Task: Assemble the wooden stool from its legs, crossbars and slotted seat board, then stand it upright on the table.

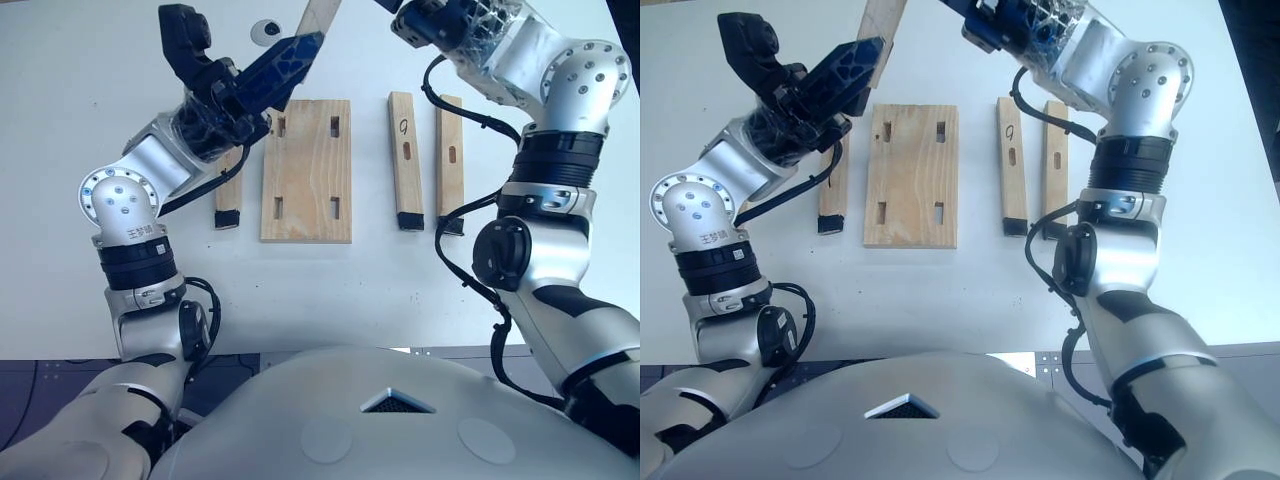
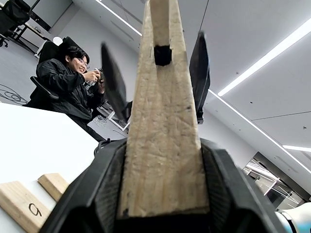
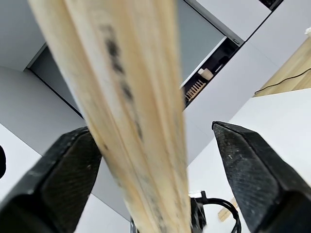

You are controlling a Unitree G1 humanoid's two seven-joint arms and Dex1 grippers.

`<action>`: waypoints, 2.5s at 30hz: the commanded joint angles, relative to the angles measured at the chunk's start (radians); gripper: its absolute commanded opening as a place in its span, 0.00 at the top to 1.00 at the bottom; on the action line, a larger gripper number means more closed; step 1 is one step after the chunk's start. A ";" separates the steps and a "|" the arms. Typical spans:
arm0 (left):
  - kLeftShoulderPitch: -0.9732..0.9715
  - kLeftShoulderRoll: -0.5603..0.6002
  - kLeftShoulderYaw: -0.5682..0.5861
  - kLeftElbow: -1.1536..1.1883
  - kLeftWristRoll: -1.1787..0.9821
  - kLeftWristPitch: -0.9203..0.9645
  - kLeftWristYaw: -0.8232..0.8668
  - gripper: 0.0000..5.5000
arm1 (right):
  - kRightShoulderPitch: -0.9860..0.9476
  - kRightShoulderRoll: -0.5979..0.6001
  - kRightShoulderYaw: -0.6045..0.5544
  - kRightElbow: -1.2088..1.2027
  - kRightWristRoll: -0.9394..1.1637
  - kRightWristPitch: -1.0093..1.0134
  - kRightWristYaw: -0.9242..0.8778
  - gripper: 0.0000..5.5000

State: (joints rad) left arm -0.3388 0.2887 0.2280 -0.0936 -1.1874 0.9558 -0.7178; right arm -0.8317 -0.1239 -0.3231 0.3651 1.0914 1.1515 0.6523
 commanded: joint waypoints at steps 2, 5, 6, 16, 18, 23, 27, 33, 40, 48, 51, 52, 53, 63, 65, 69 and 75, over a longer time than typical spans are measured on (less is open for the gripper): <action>0.010 0.006 -0.003 -0.014 -0.009 0.003 -0.005 0.64 | -0.027 0.015 -0.010 0.006 0.028 0.029 -0.015 0.46; 0.015 0.006 -0.004 -0.018 -0.015 0.006 -0.007 0.64 | -0.029 0.013 -0.008 0.008 0.027 0.030 -0.012 0.55; 0.019 0.007 -0.008 -0.020 -0.014 0.007 -0.008 0.64 | -0.030 0.013 -0.007 0.010 0.024 0.028 -0.014 0.59; 0.020 0.030 -0.041 0.034 0.084 -0.023 0.028 0.57 | 0.004 0.003 0.030 -0.020 -0.024 -0.017 0.014 0.60; 0.040 0.049 -0.037 0.064 0.119 -0.042 0.021 0.52 | 0.049 0.002 0.053 -0.048 -0.057 -0.053 0.033 0.61; 0.108 0.097 0.022 0.149 0.158 -0.068 -0.021 0.36 | 0.185 -0.036 0.147 -0.098 -0.192 -0.206 0.133 0.62; 0.144 0.156 0.096 0.226 0.197 -0.101 -0.021 0.26 | 0.278 -0.101 0.253 -0.099 -0.321 -0.343 0.290 0.62; 0.094 0.210 0.247 0.356 0.199 -0.154 0.031 0.25 | 0.407 -0.195 0.356 -0.207 -0.464 -0.532 0.444 0.62; 0.088 0.192 0.271 0.342 0.204 -0.156 0.066 0.25 | 0.414 -0.199 0.398 -0.212 -0.528 -0.603 0.486 0.62; 0.093 0.187 0.295 0.322 0.197 -0.142 0.086 0.25 | 0.475 -0.244 0.482 -0.233 -0.603 -0.678 0.534 0.62; 0.101 0.181 0.296 0.315 0.197 -0.141 0.090 0.25 | 0.536 -0.306 0.557 -0.286 -0.689 -0.788 0.588 0.63; 0.104 0.181 0.298 0.311 0.196 -0.139 0.093 0.25 | 0.549 -0.329 0.572 -0.300 -0.707 -0.816 0.602 0.63; 0.104 0.182 0.301 0.309 0.195 -0.139 0.095 0.25 | 0.558 -0.354 0.580 -0.314 -0.720 -0.839 0.615 0.63; 0.130 0.155 0.316 0.263 0.191 -0.147 0.135 0.25 | 0.478 -0.485 0.753 -0.285 -0.945 -0.865 0.583 0.63; 0.142 0.147 0.321 0.253 0.192 -0.154 0.139 0.25 | 0.443 -0.495 0.811 -0.302 -0.970 -0.784 0.579 0.63; 0.182 0.115 0.318 0.219 0.191 -0.170 0.153 0.25 | 0.372 -0.506 0.914 -0.325 -0.995 -0.645 0.562 0.63; 0.203 0.081 0.321 0.204 0.194 -0.192 0.166 0.25 | 0.384 -0.528 0.985 -0.241 -1.023 -0.636 0.536 0.63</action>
State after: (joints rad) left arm -0.1566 0.3816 0.5437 0.1385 -1.0025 0.7810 -0.5761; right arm -0.5595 -0.5281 0.4844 -0.0172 0.3033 0.3605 1.2172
